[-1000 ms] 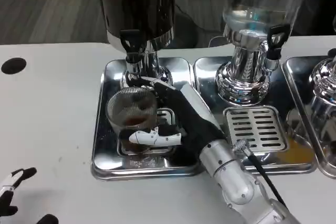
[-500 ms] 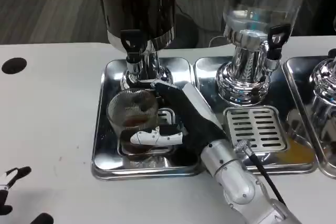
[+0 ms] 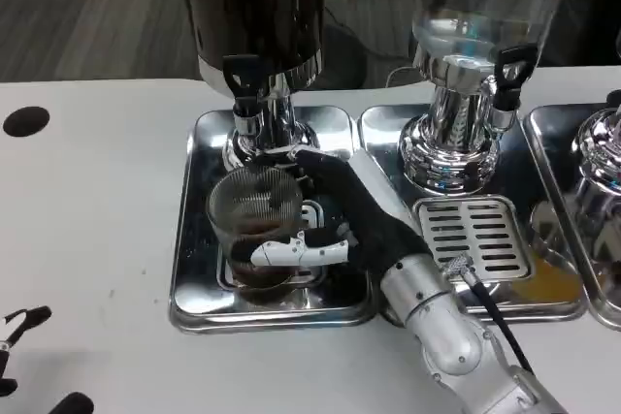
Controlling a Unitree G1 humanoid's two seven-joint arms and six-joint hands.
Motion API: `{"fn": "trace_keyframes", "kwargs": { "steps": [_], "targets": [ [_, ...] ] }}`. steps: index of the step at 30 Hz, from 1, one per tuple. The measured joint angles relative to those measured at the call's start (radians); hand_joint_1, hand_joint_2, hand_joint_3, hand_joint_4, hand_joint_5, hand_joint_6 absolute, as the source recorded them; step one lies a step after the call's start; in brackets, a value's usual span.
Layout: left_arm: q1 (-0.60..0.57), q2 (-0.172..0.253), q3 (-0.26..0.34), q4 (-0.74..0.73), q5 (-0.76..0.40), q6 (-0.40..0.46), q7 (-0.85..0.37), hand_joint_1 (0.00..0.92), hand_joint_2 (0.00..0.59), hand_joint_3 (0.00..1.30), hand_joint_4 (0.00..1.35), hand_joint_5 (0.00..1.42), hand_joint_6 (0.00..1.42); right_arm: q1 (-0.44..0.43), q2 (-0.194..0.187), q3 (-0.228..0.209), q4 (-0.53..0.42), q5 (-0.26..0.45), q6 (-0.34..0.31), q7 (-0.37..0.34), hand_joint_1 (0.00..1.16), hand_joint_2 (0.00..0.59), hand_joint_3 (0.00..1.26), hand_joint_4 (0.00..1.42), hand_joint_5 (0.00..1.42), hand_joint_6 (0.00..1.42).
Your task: Grasp the cup under the faucet to collect the drink, then remove the cup.
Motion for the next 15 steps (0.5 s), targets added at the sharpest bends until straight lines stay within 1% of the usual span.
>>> {"fn": "trace_keyframes", "kwargs": {
  "steps": [10,15],
  "targets": [
    [-0.003,0.000,-0.001,0.000,0.000,0.000,0.000,0.000,0.078,0.16,0.06,0.09,0.35,0.028,-0.020,0.000,-0.041,0.000,0.000,0.005,0.83,0.096,0.47,0.53,0.53,0.38],
    [-0.007,-0.001,-0.004,-0.001,0.000,0.000,0.000,0.000,0.078,0.16,0.06,0.09,0.35,0.050,-0.038,-0.002,-0.072,0.000,-0.001,0.011,0.83,0.096,0.48,0.52,0.53,0.38]
  ]
}}
